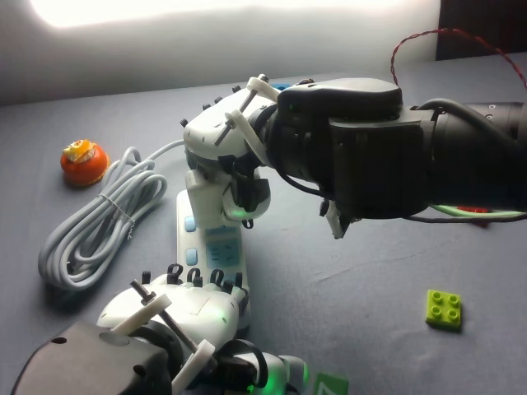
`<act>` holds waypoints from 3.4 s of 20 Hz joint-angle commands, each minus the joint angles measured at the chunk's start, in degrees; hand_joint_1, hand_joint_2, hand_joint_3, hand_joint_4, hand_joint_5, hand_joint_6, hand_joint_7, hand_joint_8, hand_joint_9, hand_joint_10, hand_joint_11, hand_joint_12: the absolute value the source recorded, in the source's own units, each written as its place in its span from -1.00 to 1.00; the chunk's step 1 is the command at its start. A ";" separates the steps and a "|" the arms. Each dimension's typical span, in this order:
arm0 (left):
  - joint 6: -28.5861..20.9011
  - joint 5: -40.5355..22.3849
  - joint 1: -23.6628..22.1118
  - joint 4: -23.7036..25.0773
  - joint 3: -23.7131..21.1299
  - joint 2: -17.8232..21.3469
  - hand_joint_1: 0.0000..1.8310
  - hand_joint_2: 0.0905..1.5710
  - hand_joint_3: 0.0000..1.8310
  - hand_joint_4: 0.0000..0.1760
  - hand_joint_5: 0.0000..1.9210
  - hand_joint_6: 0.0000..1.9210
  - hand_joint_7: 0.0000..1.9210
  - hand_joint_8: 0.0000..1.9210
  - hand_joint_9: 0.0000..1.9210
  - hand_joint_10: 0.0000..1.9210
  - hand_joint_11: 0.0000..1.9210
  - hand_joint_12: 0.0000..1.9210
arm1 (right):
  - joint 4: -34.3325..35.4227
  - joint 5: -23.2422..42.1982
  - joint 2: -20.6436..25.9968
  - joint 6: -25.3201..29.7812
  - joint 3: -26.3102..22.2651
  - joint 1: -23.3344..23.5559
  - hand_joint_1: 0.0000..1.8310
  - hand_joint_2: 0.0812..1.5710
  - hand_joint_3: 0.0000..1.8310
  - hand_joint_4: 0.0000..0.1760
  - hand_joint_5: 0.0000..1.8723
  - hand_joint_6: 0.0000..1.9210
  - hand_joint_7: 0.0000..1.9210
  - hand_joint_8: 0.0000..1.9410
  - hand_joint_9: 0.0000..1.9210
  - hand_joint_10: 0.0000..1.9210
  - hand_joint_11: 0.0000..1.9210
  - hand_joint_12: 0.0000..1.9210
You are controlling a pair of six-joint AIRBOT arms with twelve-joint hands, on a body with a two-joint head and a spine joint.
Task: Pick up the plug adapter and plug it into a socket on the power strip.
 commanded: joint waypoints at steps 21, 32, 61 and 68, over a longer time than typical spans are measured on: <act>-1.38 -1.59 0.68 1.19 -1.08 0.92 -1.00 0.55 -1.00 -1.00 -0.85 -1.00 -0.84 -1.00 -0.85 -1.00 -1.00 -0.61 | 1.10 -4.08 0.77 0.78 -0.84 0.60 0.29 0.53 -1.00 -1.00 -0.23 0.31 -0.10 0.35 -0.23 0.17 -0.36 0.66; -1.06 -1.27 0.86 1.19 -1.48 1.32 -1.00 0.55 -1.00 -1.00 -0.86 -1.00 -0.86 -1.00 -0.87 -1.00 -1.00 -0.66 | 1.11 -4.83 2.43 1.44 -1.28 1.28 -0.13 0.33 -1.00 -1.00 -0.52 -1.00 -0.51 -1.00 -0.49 -1.00 -0.89 0.06; 13.00 0.89 -12.30 -3.39 2.71 8.38 -0.79 0.56 -1.00 -1.00 -0.55 -0.98 -0.48 -0.97 -0.45 -0.94 -0.85 0.06 | 0.90 -14.55 47.73 0.05 -35.08 5.70 -0.46 0.30 -1.00 -1.00 -0.25 -0.98 -0.14 -0.96 -0.19 -0.70 -0.63 0.43; 17.82 0.44 -18.05 -4.60 4.65 8.56 -0.68 0.67 -1.00 -1.00 -0.23 0.95 -0.13 0.98 -0.12 0.99 -0.18 1.00 | 0.88 -14.06 48.18 0.38 -34.14 7.60 -0.40 0.51 -1.00 -1.00 -0.23 0.99 -0.07 1.00 0.15 1.00 0.35 1.00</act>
